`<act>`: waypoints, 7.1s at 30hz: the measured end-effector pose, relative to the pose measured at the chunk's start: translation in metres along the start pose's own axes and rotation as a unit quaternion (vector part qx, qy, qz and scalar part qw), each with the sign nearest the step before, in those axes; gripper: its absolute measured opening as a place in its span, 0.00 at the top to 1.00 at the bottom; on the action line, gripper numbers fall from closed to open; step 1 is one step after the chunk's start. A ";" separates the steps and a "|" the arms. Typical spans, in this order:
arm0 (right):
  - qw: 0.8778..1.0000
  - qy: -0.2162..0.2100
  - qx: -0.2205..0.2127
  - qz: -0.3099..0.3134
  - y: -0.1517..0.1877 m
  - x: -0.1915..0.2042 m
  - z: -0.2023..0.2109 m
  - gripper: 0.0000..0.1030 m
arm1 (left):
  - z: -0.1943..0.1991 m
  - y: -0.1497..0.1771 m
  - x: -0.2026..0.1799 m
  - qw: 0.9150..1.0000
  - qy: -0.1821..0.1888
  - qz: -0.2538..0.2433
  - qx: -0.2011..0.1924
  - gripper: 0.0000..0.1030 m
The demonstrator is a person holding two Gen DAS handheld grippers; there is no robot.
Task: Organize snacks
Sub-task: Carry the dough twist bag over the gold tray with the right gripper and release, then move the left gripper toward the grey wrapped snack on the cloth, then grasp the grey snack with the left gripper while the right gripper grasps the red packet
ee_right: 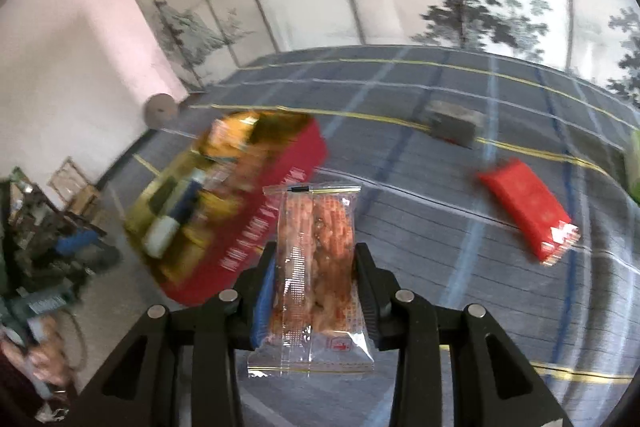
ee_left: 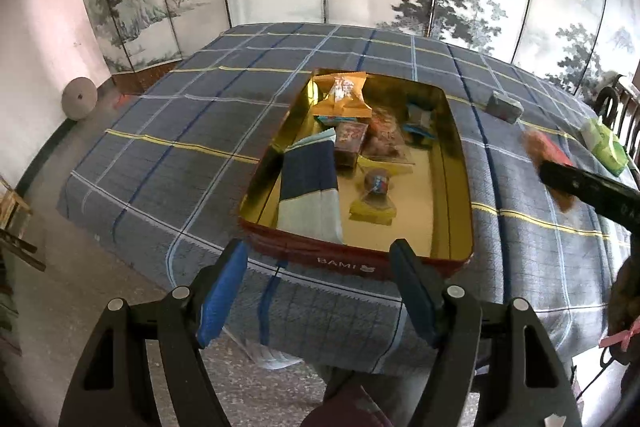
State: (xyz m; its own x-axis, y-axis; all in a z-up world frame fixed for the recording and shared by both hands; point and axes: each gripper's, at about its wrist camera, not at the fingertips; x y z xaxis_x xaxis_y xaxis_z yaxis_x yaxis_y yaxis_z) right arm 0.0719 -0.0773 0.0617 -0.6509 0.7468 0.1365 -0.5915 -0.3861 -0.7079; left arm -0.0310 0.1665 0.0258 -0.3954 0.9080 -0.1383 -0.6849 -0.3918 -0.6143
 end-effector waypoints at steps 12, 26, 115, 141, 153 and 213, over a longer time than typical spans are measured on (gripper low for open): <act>0.998 -0.068 0.015 -0.011 -0.051 0.061 -0.059 0.64 | 0.007 -0.007 0.026 0.999 -0.025 0.017 -0.011 0.29; 0.997 -0.061 0.044 -0.023 -0.062 0.076 -0.101 0.64 | -0.003 -0.011 0.050 0.998 -0.049 0.027 -0.011 0.27; 0.963 0.234 0.004 -0.134 0.124 -0.187 0.082 0.42 | -0.056 -0.026 -0.264 0.940 0.031 -0.339 0.005 0.17; 0.967 0.223 -0.013 -0.125 0.125 -0.183 0.086 0.41 | -0.173 -0.101 -0.345 0.812 0.127 -0.563 0.090 0.26; 0.966 0.224 -0.014 -0.127 0.125 -0.185 0.085 0.41 | -0.232 -0.106 -0.366 0.800 0.130 -0.556 0.182 0.68; 0.982 0.117 0.114 0.090 0.005 -0.168 -0.054 0.58 | -0.076 0.023 -0.203 0.953 0.151 -0.185 0.184 0.78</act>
State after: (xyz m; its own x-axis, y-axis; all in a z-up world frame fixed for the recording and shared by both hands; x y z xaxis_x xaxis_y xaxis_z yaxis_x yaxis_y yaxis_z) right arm 0.2044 -0.1756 -0.0019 -0.6434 0.7487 -0.1598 -0.5853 -0.6156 -0.5277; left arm 0.0799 -0.0154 -0.0200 0.0718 0.9737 -0.2163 -0.9338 -0.0106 -0.3575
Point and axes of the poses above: each gripper's, at about its wrist camera, not at the fingertips, and z roughly against the way its jaws point, x to its left, y to its underside, and after that the axes turned 14 degrees about z, right-handed
